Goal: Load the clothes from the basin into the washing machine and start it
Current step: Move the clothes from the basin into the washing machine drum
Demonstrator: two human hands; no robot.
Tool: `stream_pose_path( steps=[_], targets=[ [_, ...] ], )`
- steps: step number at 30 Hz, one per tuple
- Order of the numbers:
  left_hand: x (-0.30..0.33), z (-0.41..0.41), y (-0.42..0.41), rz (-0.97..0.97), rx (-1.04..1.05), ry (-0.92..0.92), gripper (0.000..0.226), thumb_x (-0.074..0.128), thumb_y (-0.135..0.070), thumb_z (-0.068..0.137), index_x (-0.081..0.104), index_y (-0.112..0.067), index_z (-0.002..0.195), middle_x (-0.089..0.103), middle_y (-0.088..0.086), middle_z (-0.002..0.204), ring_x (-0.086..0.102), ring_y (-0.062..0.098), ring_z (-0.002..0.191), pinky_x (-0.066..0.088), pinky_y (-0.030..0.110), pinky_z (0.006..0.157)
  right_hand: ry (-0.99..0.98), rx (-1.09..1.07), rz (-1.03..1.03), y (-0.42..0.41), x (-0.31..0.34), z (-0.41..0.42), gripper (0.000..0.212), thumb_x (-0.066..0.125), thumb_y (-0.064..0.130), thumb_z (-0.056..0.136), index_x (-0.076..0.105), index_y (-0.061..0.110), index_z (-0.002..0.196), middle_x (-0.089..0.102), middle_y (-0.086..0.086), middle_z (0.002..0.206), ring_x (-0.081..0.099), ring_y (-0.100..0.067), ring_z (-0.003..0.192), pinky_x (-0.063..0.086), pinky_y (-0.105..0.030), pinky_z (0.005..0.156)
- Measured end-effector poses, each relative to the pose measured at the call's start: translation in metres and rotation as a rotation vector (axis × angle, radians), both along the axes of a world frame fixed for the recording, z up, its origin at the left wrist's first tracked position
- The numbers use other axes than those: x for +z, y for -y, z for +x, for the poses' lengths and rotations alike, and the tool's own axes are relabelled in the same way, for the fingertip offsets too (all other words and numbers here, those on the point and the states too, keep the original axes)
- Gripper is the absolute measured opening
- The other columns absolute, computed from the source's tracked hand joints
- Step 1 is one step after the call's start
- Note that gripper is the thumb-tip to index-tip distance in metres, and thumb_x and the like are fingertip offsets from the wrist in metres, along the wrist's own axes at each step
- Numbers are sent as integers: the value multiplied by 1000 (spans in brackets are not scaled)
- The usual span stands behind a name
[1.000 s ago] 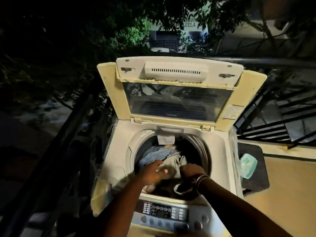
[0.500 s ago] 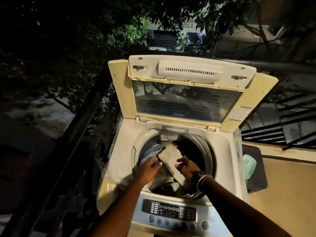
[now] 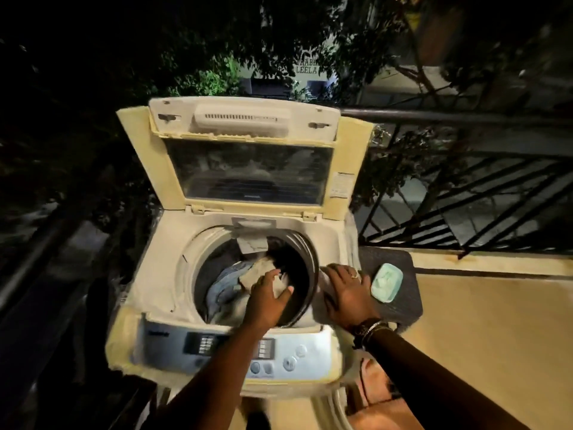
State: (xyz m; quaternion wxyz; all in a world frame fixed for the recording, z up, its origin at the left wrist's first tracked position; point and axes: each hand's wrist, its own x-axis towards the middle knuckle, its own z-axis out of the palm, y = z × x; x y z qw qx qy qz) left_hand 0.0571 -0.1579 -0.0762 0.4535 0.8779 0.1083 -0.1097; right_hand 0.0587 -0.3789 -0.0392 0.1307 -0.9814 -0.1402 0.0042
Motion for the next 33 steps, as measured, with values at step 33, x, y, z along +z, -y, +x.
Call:
stream_pose_path(
  steps=[33],
  targets=[
    [-264, -232, 282, 387, -692, -136, 97, 79, -50, 73, 37, -16, 154, 31, 17, 162, 32, 39, 147, 38, 49, 116, -706, 130, -224, 326, -269, -231, 130, 66, 82, 57, 4, 28, 158, 20, -20, 164, 30, -51, 143, 41, -65, 104]
  ],
)
